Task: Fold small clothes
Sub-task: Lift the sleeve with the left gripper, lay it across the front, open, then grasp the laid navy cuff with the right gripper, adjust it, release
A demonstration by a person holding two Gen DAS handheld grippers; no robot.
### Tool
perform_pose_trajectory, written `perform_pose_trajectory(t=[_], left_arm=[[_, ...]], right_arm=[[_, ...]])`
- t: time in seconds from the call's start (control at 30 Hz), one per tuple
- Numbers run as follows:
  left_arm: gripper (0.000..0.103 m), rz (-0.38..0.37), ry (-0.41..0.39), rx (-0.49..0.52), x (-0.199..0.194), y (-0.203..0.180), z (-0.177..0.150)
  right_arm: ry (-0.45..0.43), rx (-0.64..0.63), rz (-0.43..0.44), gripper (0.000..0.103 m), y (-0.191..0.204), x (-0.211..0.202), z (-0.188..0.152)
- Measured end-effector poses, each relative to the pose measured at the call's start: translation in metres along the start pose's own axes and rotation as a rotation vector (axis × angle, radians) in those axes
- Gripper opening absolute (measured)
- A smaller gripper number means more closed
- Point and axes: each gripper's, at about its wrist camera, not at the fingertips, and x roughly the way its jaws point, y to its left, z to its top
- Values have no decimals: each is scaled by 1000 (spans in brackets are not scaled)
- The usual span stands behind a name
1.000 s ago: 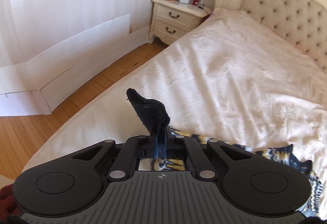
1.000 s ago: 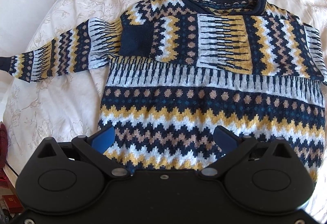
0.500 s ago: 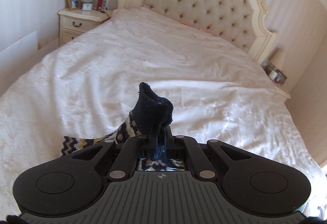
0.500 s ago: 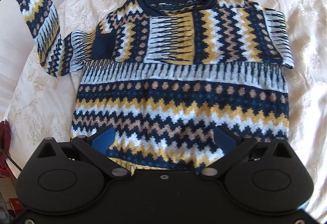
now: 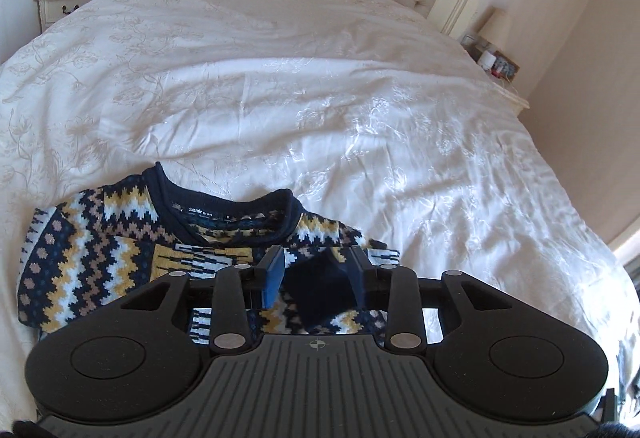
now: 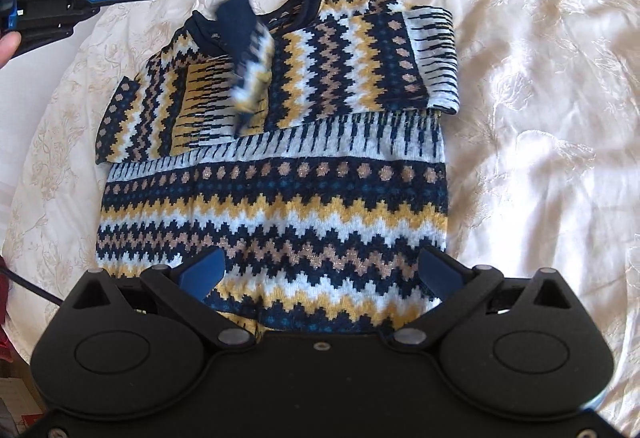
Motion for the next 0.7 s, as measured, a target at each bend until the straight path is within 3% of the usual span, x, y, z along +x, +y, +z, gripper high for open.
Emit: perform_pose_trajectory(t=[0.13, 0.3, 0.5, 0.6, 0.7], left_arm=[[44, 96, 21, 103, -1, 6, -14], [45, 241, 110, 142, 0, 59, -44], [45, 366, 200, 82, -4, 130, -69], [45, 393, 227, 44, -2, 153, -77], [45, 389, 259, 8, 7, 169, -87]], right_arm=[[-23, -8, -6, 102, 3, 3, 9], [-75, -61, -21, 102, 15, 10, 33], [-153, -32, -68, 102, 9, 25, 69], [-204, -11, -39, 102, -2, 31, 84], [-183, 3, -40, 89, -12, 45, 102]])
